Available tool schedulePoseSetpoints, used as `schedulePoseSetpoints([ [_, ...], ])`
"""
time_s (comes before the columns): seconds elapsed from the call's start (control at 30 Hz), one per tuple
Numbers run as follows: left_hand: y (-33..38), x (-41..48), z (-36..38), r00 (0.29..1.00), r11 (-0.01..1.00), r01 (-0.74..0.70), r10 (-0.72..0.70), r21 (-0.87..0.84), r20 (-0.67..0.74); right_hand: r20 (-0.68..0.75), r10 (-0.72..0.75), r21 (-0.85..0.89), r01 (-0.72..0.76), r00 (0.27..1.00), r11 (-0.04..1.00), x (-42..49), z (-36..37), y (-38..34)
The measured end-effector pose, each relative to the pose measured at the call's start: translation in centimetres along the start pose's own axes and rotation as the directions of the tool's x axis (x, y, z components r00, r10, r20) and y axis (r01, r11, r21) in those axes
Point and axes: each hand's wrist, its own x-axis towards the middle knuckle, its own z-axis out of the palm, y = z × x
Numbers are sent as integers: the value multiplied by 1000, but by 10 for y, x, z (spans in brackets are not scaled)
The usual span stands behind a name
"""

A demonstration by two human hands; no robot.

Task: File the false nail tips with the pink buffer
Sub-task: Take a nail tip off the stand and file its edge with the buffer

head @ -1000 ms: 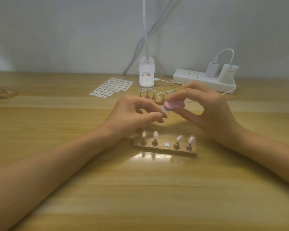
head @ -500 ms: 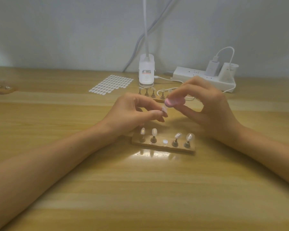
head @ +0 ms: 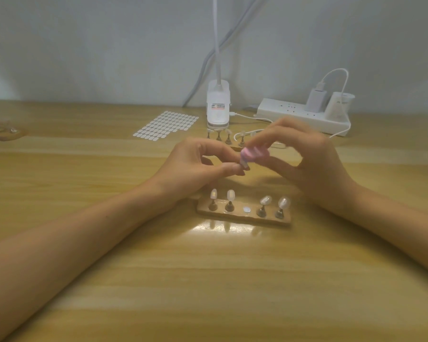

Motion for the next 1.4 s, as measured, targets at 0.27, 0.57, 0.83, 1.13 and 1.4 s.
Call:
schedulePoseSetpoints([
  [0.27, 2, 0, 0, 998, 999, -52, 52, -5, 43, -35, 11, 6, -11, 999, 1000, 0, 1, -3],
  [0.57, 1, 0, -1, 999, 999, -34, 35, -34, 28, -71, -8, -27, 6, 997, 1000, -1, 2, -6],
  [0.83, 3, -1, 0, 1000, 999, -10, 11, -38, 19, -58, -62, -130, 54, 996, 990, -4, 4, -7],
  [1.13, 6, -1, 1, 999, 1000, -19, 19, 3, 39, -32, -53, -139, 48, 998, 989, -4, 5, -10],
  [1.4, 6, -1, 1, 1000, 1000, -4, 3, 17, 23, -36, 21, -153, -27, 999, 988, -6, 3, -6],
])
